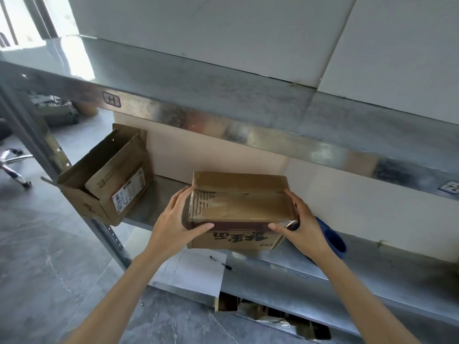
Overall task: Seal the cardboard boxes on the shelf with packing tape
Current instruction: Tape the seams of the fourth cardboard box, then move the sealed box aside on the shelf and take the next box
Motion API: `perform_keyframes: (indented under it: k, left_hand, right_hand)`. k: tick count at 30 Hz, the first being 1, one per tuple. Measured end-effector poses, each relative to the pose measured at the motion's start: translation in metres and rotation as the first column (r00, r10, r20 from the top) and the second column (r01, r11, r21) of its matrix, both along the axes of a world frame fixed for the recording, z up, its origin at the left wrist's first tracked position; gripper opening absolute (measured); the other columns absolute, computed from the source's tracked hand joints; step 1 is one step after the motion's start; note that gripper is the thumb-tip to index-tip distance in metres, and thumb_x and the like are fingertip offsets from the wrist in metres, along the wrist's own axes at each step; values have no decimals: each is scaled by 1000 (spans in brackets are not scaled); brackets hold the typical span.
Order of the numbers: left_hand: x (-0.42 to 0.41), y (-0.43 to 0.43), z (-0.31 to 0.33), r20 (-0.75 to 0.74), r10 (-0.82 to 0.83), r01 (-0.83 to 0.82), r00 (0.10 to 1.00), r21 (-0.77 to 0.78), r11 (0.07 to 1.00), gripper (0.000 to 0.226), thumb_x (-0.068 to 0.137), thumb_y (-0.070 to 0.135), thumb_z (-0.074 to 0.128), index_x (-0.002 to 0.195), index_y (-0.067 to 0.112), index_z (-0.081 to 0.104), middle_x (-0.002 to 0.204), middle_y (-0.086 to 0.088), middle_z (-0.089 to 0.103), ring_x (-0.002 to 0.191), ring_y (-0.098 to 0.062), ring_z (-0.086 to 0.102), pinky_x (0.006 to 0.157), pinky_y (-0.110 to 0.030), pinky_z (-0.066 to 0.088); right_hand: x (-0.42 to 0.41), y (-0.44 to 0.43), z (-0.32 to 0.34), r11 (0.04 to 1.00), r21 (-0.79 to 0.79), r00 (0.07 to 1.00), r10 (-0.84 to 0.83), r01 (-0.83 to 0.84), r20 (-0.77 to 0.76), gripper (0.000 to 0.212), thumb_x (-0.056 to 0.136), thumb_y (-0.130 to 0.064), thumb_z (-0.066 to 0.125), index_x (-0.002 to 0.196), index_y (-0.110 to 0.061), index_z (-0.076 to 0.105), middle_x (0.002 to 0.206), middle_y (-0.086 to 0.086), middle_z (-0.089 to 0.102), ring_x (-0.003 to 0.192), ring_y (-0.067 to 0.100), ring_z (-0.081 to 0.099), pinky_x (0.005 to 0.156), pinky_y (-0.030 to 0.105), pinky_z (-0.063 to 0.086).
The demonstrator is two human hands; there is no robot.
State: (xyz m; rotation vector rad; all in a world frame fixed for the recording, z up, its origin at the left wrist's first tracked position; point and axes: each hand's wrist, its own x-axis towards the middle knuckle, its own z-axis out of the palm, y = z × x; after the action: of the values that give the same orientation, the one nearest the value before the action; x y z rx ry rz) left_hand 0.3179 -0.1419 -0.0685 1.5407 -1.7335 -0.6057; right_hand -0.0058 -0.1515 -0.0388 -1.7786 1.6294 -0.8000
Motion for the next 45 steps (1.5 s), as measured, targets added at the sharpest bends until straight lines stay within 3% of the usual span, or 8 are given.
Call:
perform_keyframes:
  k: [3,7,9,15,29,34,41,45]
  left_hand:
    - [-5,1,-5,-44,12,-12,999,12,1000,94,76,43,82,151,35,25,149,13,40,126,-3,42,102,-40,46]
    - [-8,-2,-5,-120,51,-44,992,61,997,92,77,34,83,149,38,26,145,11,46,130,-8,44,106,-44,45]
    - [-9,-4,-2,-141,65,-54,988,76,996,91,76,32,84,148,37,28,143,10,49,129,-12,46,107,-47,45]
    - [4,-6,28,-148,66,-61,987,36,997,89,75,30,85,148,33,34,138,6,54,128,-16,49,108,-49,44]
    - [-50,-14,110,-131,-102,93,986,-68,993,93,61,70,69,143,43,33,136,9,55,127,-14,52,107,-48,45]
    - [-106,-14,121,-142,-188,182,972,-53,982,84,78,42,81,148,30,35,139,9,50,132,-15,45,111,-39,38]
    - [-205,0,128,-102,-326,317,940,-96,944,80,81,35,80,148,22,38,136,11,48,126,-6,43,102,-25,34]
    - [-262,12,125,-74,-378,373,923,-74,925,84,80,41,79,150,27,34,146,12,45,135,-9,41,109,-31,37]
  right_hand:
    - [4,1,-2,999,34,998,35,-37,54,102,64,-49,83,145,-52,19,153,-20,31,139,4,32,113,28,34]
    - [17,1,-3,998,50,999,-25,24,33,102,70,-29,87,150,-39,24,134,-4,54,111,22,60,73,2,42]
    - [24,2,-2,998,40,998,-58,56,40,100,71,-28,86,150,-37,26,117,-11,54,88,4,61,67,2,42]
    - [33,6,10,999,-22,998,-38,39,41,100,64,-46,86,143,-51,24,135,-5,55,103,16,62,92,43,54]
    - [-20,31,74,952,-199,968,-208,234,142,91,68,-43,84,143,-34,33,134,-2,52,121,19,52,97,46,52]
    - [-77,55,82,932,-206,948,-264,299,180,100,53,-68,76,140,-38,36,131,-10,50,121,15,51,94,47,53]
    - [-172,98,87,883,-216,898,-364,417,247,82,67,-31,87,137,-36,44,130,-9,54,118,13,54,93,36,54]
    - [-234,126,90,847,-268,887,-422,460,187,82,65,-36,89,135,-39,47,129,-12,57,117,12,55,99,40,50]
